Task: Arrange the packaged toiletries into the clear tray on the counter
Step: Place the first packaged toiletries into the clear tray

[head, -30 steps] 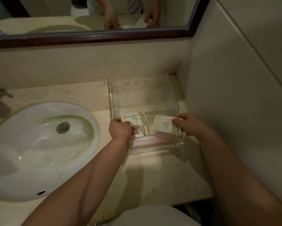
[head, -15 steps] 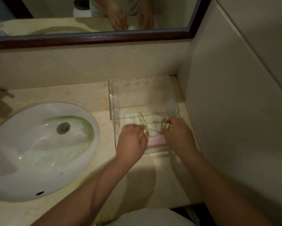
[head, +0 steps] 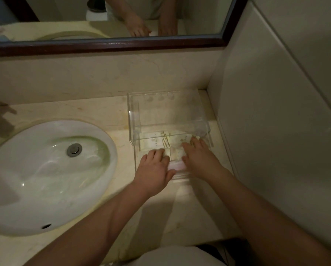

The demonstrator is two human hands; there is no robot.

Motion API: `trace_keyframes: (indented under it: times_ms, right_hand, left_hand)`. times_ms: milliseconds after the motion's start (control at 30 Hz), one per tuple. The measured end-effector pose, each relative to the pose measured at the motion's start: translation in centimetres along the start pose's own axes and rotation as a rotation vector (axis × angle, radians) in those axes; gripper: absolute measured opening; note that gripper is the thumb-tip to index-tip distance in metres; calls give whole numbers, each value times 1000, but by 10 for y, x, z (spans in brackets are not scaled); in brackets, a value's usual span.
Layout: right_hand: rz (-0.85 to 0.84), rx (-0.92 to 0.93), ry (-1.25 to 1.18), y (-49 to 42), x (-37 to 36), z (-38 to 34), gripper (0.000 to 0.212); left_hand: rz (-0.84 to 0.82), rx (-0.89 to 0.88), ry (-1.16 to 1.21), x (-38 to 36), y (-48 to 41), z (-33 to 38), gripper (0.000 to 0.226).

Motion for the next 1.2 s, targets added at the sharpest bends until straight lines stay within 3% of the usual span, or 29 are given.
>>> trace_keyframes:
  times_ms: [200, 333, 533, 633, 733, 867, 1033, 1200]
  right_hand:
    - [216, -26, 32, -11, 17, 1, 31]
    - [249, 14, 78, -16, 23, 6, 27]
    - [345, -7, 125, -19, 24, 10, 26]
    - [381, -19, 91, -18, 24, 9, 24]
    - [432, 27, 12, -12, 22, 4, 22]
    - [300, 0, -35, -8, 12, -1, 36]
    - [241, 8, -155, -15, 8, -5, 41]
    - [241, 3, -122, -12, 7, -13, 42]
  left_hand:
    - [-44, -50, -4, 2, -1, 4, 61]
    - [-36, -174, 16, 6, -11, 18, 62]
    - [-48, -225, 20, 5, -16, 20, 60]
    - [-29, -217, 38, 7, -15, 18, 58]
    - [72, -99, 131, 15, -12, 10, 53]
    - [106, 58, 61, 15, -3, -9, 57]
    - [-95, 80, 36, 0, -2, -19, 67]
    - [-47, 49, 80, 8, 2, -18, 67]
Point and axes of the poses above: each hand's wrist, its own y-axis away from the middle knuckle, its own x-axis out of the back of the hand, z = x × y, the point moved 4 cm from there along -y, towards the middle knuckle, and after that the axes turned 5 degrees about y, right-handed, at the moved point
